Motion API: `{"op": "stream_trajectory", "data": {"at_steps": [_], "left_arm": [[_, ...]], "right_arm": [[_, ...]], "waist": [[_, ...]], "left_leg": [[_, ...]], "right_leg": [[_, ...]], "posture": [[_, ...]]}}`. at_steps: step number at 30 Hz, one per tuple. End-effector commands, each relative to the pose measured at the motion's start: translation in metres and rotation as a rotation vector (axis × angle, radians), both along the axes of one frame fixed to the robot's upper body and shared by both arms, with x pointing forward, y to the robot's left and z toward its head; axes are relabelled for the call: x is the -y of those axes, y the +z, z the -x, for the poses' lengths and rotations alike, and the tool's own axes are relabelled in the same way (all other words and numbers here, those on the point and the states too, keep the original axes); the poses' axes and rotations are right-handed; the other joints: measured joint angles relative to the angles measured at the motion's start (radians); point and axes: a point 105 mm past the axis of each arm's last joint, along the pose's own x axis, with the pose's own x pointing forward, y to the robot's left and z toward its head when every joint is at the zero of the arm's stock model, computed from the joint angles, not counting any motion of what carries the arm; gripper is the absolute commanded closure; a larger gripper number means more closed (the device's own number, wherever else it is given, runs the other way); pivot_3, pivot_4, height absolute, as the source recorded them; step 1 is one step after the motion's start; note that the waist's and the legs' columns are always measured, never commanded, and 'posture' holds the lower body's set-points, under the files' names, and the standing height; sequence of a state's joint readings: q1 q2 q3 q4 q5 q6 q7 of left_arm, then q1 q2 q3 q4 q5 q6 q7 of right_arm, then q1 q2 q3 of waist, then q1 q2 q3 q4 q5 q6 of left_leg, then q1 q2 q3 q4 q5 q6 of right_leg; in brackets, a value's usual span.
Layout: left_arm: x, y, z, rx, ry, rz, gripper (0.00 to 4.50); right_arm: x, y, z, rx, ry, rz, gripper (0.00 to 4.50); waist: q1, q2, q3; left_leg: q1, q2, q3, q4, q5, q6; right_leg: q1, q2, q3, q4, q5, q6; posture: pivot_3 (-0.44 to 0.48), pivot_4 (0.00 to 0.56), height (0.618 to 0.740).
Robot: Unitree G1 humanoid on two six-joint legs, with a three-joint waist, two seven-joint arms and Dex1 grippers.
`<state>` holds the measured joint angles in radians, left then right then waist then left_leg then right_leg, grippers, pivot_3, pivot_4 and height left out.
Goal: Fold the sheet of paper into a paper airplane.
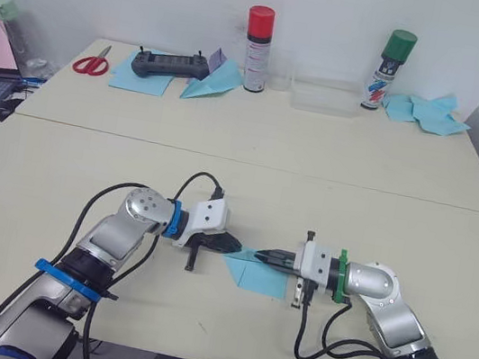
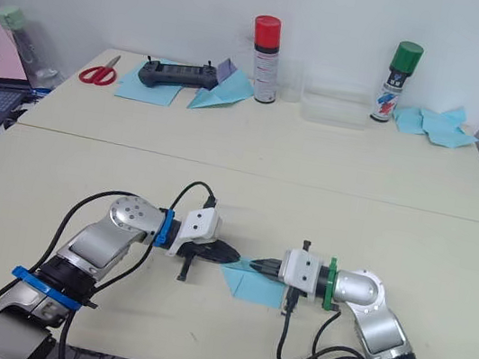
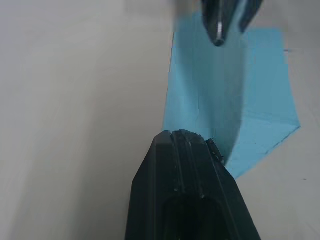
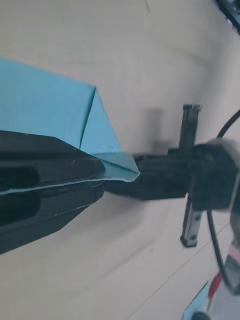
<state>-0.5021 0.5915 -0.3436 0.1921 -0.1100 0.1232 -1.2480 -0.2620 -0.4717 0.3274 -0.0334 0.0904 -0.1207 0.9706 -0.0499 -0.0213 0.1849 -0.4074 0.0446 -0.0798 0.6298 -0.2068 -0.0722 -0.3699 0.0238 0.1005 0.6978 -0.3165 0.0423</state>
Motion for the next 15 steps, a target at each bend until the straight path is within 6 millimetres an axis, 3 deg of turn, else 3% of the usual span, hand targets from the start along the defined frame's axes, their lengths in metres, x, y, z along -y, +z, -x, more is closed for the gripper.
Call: {"op": "stream_trajectory", "data": {"at_steps": [1,15], "left_arm": [[-0.013,-0.016,0.002,-0.039,0.018,-0.078,4.50],[-0.022,-0.012,0.006,-0.038,0.009,-0.090,4.50]], "right_arm": [[0.004,0.006,-0.009,0.011,-0.057,0.012,4.48],[0.009,-0.016,-0.019,-0.120,-0.144,0.105,4.48]], "waist": [[-0.001,0.000,0.000],[-0.004,0.000,0.000]], "left_leg": [[0.000,0.000,0.000,0.000,0.000,0.000],[0.000,0.000,0.000,0.000,0.000,0.000]], "right_leg": [[0.000,0.000,0.000,0.000,0.000,0.000],[0.000,0.000,0.000,0.000,0.000,0.000]], "posture": [[0.000,0.150,0.740],[0.000,0.150,0.740]]}}
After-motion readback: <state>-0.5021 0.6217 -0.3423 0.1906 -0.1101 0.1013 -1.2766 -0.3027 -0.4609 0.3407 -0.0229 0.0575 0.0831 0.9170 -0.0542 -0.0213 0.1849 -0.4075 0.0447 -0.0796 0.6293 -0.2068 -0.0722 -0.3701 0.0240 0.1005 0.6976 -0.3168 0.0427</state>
